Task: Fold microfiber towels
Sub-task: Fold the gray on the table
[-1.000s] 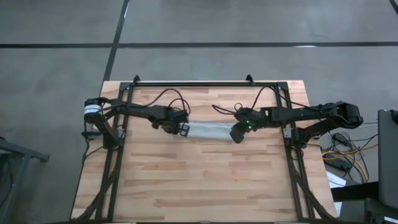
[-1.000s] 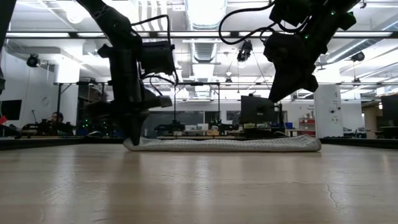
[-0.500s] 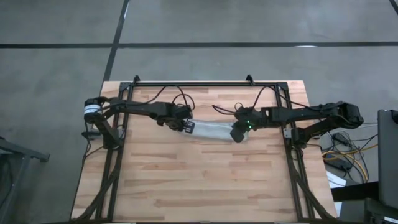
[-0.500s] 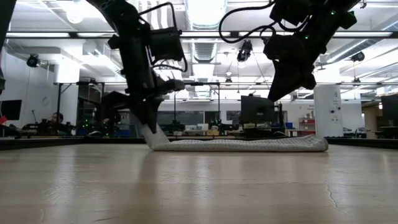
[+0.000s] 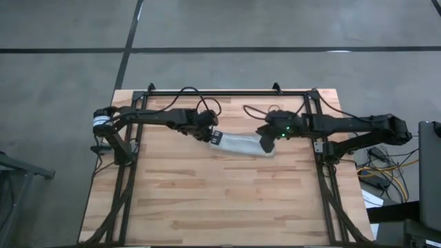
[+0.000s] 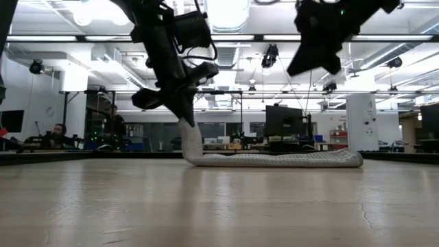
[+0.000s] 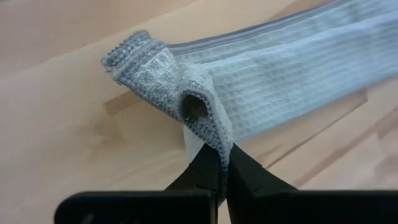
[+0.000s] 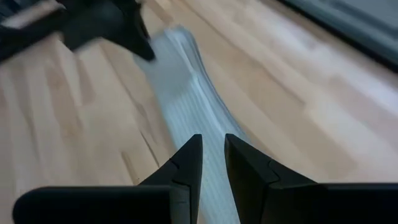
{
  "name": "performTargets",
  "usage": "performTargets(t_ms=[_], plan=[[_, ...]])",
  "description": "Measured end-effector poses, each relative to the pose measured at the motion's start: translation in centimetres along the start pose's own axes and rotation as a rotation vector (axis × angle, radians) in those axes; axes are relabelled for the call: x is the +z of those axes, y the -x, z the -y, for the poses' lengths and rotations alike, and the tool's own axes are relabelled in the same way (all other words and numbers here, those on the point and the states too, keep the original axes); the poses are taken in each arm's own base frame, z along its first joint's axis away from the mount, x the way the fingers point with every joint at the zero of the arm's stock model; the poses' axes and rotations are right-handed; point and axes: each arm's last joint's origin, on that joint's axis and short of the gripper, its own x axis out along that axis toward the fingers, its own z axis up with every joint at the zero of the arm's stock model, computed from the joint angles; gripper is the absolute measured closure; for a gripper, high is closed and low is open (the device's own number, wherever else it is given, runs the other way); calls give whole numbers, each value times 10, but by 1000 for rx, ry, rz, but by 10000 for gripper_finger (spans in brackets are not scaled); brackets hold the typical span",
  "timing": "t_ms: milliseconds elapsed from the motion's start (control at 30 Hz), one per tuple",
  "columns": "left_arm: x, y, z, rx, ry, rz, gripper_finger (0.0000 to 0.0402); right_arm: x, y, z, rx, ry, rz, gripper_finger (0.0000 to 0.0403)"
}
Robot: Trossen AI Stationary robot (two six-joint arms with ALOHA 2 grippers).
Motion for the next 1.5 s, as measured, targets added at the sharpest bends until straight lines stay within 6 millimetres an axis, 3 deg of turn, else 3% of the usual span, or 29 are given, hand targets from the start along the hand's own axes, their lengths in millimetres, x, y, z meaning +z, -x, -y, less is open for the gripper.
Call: performTargets(t_ms=[233,400,833,1167,1500], plan=[[7,4,11,-106,-9,36,395,25,30,-7,61,62,128,335],[11,3,18,-184,-12,61,395,36,41,-10,78,92,172,335],[13,-8,24,-231,-22,49,395,40,42,-12,80,117,183,335],[29,-9,48,-297,-118,90,395,40,42,-12,80,118,182,335],[41,-31,72,-353,-194,32,394,40,42,-12,79,125,181,335]])
